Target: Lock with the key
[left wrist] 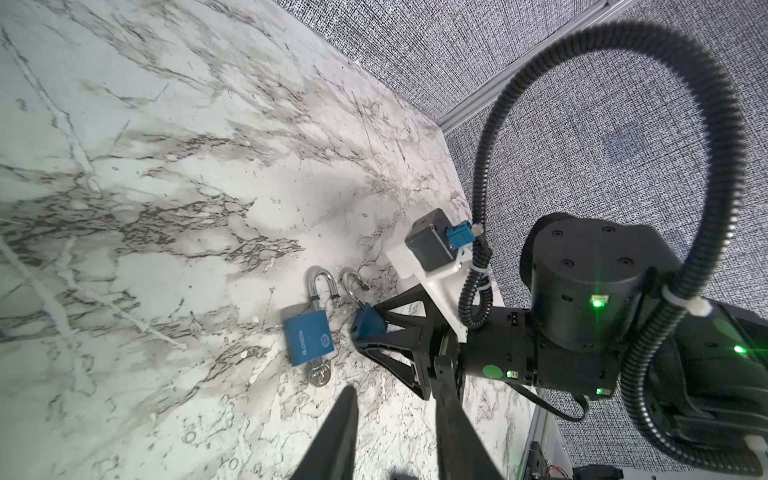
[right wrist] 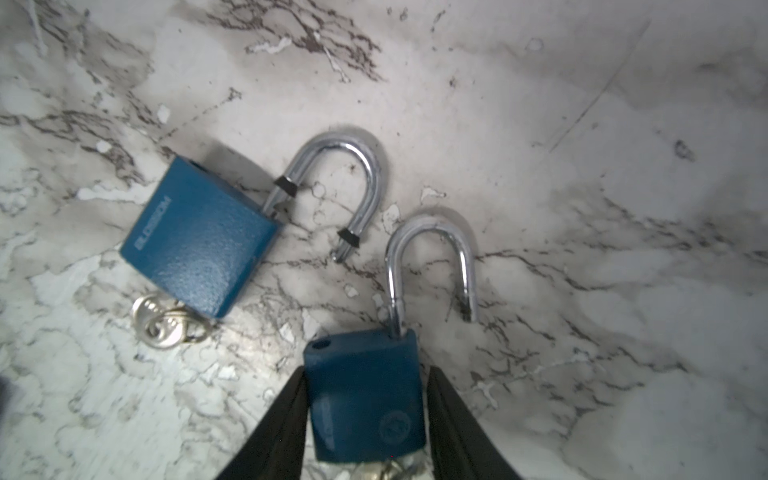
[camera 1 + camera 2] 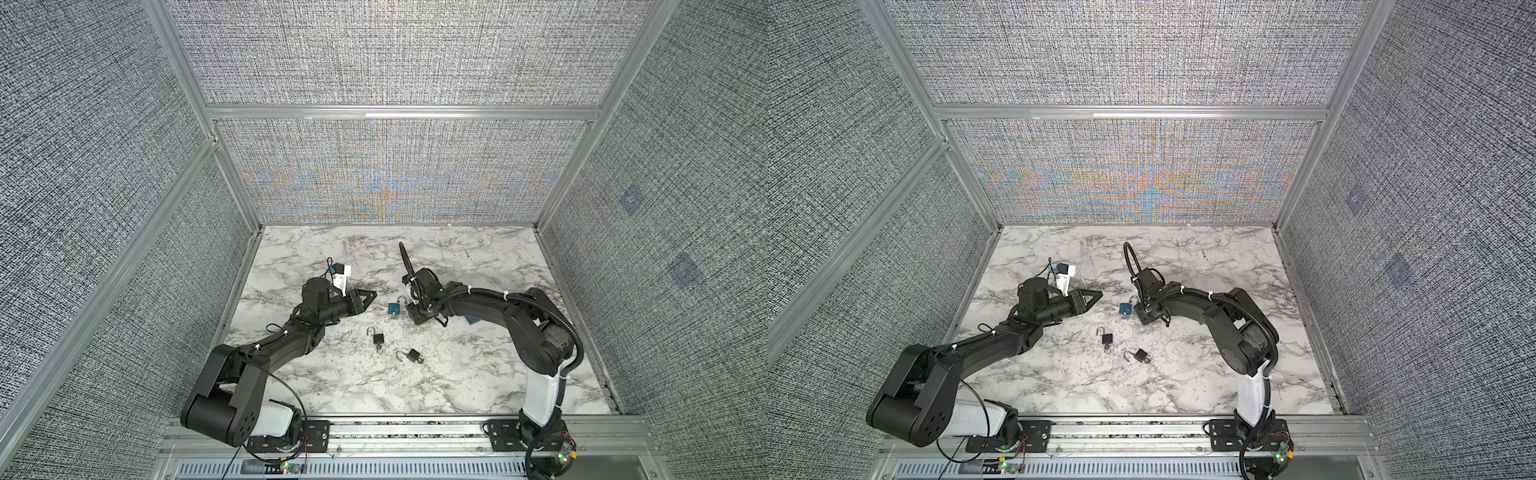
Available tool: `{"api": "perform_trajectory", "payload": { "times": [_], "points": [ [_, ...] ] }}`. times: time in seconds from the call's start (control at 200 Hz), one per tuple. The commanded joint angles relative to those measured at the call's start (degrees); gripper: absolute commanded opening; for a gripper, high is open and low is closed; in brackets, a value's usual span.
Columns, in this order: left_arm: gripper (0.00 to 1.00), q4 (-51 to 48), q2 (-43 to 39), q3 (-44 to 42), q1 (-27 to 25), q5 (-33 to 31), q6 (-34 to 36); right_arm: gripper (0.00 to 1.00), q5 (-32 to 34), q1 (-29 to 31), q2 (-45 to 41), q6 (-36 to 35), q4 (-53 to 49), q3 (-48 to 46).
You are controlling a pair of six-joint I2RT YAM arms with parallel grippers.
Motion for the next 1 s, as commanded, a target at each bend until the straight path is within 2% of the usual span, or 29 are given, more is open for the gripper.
{"api": "perform_trajectory", "payload": {
  "times": [0.0, 0.36, 0.515, 0.67, 0.99],
  "points": [
    [0.34, 2.82, -0.03, -0.38, 0.19, 1.51, -0.18, 0.46, 0.92, 0.24, -0.11, 0.28, -4.09, -0.39],
    [0.34, 4.31, 0.76, -0.33, 0.48, 2.76, -0.81, 0.45, 1.11, 0.72, 1.38, 0.94, -3.10, 0.18],
    [0.34, 4.35, 0.96, -0.38, 0.56, 2.66, -0.81, 0.37, 1.14, 0.85, 1.23, 1.12, -3.10, 0.36],
    [0.34, 3.94, 1.27, 0.05, 0.65, 2.81, 0.05, 0.31, 1.22, 1.15, -0.32, 1.23, -2.66, 0.05],
    [0.34, -2.80, 1.83, 2.71, 0.65, 2.03, 4.50, 0.30, -1.73, 2.10, -5.98, 1.04, -2.41, -1.17]
  ]
}}
